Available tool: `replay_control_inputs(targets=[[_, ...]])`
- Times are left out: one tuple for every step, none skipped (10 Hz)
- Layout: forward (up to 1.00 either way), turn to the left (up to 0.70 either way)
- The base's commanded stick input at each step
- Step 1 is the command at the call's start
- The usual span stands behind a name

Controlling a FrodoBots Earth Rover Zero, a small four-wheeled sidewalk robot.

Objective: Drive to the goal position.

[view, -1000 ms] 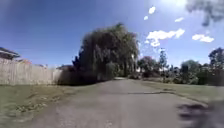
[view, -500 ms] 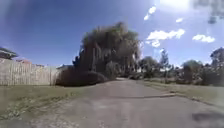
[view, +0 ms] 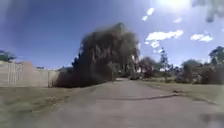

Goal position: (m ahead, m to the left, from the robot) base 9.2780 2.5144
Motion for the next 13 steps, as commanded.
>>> replay_control_inputs(targets=[[1.0,-0.26],[1.0,0.0],[1.0,0.0],[1.0,0.0],[1.0,0.0],[1.0,0.0],[1.0,0.0],[1.0,0.0],[1.0,0.0],[1.0,0.0],[1.0,0.0],[1.0,0.0],[1.0,0.0]])
